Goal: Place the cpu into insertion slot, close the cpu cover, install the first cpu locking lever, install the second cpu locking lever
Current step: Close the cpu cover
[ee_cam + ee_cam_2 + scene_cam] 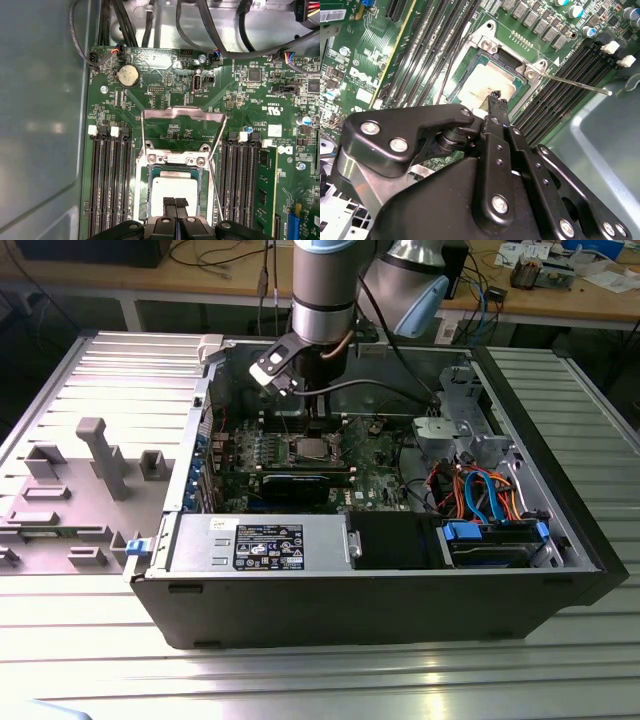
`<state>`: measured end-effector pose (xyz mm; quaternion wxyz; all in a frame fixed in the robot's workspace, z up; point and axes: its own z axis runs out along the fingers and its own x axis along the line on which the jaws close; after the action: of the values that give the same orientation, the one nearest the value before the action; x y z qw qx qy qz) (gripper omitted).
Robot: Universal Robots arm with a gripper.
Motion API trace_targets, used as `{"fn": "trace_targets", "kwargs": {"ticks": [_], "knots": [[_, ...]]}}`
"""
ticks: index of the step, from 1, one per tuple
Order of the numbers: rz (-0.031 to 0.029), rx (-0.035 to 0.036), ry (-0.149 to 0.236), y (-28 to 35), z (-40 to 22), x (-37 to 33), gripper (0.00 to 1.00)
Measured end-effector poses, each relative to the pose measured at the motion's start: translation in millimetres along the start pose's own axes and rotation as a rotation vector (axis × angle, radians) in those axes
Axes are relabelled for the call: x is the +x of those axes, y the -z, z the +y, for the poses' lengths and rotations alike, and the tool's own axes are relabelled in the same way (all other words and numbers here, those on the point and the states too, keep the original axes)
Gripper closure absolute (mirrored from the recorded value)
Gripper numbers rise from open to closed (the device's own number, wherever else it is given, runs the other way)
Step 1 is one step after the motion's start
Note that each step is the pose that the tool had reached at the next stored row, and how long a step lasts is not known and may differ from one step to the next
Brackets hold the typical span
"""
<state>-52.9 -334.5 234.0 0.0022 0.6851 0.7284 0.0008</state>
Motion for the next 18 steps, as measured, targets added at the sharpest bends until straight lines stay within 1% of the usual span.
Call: {"fn": "trace_targets", "kwargs": {"ticks": [4, 7, 11, 15, 18], "knots": [[0.0, 0.0, 0.006, 8.3, 0.0, 0.0, 0.89], [0.0, 0.0001, 0.009, 17.1, 0.1, 0.0, 0.89], [0.0, 0.0, 0.013, 24.5, 0.1, 0.0, 0.89], [0.0001, -0.0001, 0.017, 30.2, 0.1, -0.1, 0.89], [0.0, 0.0, 0.017, 30.3, 0.1, -0.1, 0.89]]}}
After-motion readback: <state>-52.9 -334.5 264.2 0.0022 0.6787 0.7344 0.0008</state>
